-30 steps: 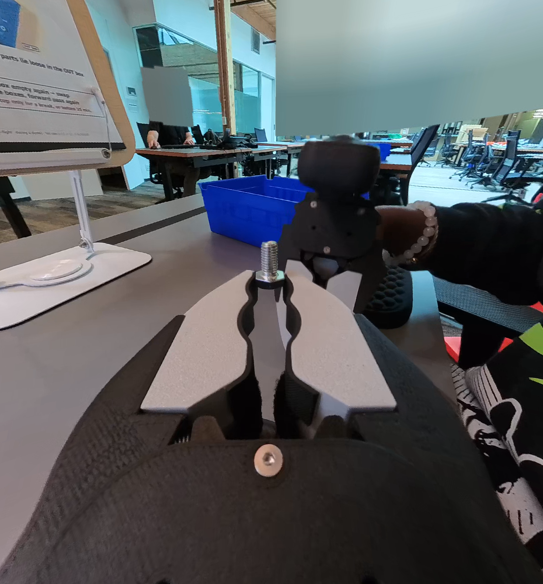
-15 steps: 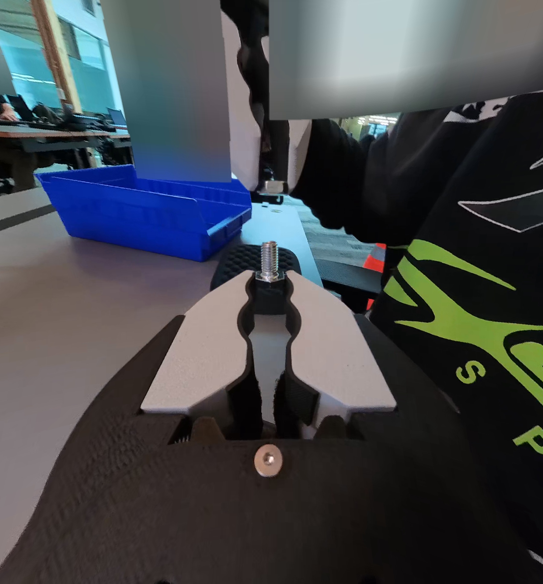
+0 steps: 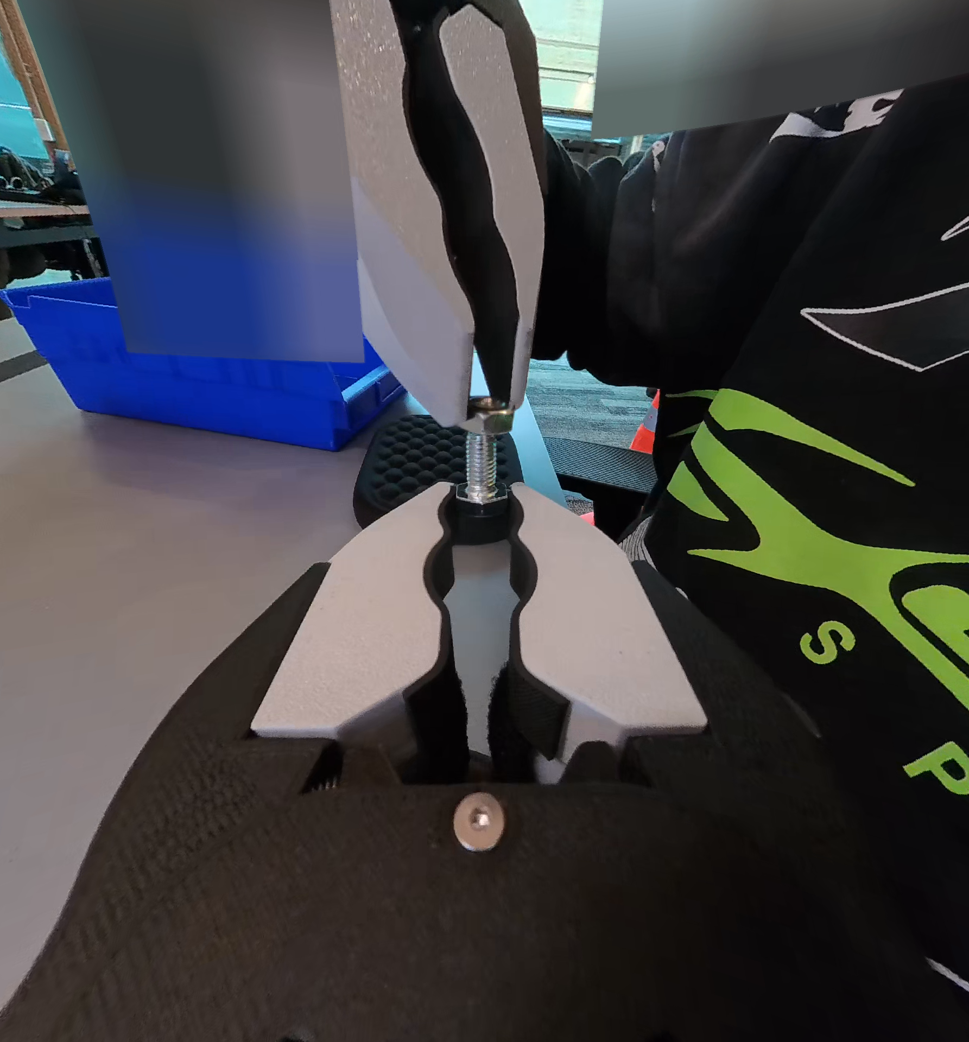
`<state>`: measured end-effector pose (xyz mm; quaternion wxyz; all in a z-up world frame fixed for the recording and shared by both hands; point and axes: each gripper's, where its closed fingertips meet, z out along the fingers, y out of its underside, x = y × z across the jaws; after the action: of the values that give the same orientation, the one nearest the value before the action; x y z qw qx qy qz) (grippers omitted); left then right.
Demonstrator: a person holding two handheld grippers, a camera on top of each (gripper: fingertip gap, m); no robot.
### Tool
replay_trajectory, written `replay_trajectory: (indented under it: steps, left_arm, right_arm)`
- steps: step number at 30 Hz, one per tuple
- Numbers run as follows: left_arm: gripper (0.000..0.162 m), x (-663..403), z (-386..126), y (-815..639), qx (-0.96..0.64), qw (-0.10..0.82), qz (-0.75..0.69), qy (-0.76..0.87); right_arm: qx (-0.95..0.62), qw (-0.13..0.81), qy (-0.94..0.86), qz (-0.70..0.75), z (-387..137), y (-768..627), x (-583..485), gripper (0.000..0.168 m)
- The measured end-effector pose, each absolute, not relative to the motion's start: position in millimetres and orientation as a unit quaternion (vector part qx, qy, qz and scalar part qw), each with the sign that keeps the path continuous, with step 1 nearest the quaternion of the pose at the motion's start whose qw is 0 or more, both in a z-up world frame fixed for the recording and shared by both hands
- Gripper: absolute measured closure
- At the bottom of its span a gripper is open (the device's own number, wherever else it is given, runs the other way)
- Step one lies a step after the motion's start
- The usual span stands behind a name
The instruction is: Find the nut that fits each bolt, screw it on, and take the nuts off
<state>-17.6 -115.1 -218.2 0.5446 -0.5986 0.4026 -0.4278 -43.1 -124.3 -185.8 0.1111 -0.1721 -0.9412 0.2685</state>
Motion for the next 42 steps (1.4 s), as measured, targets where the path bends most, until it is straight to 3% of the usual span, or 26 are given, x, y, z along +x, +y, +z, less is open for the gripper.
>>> replay_trajectory:
  steps: [22,42]
  left_arm:
    - [0.147,-19,-216,-114,-0.596,0.551,-0.433,0.392]
    - [0.147,-47,-224,-61,-0.697,0.643,-0.202,0.244]
  right_arm:
    - [-0.191,0.107,-0.929,0.298,-187,-124,-45,0.154]
    - [-0.500,0.173,-0.823,0.206,-195,-82,-62,0.154]
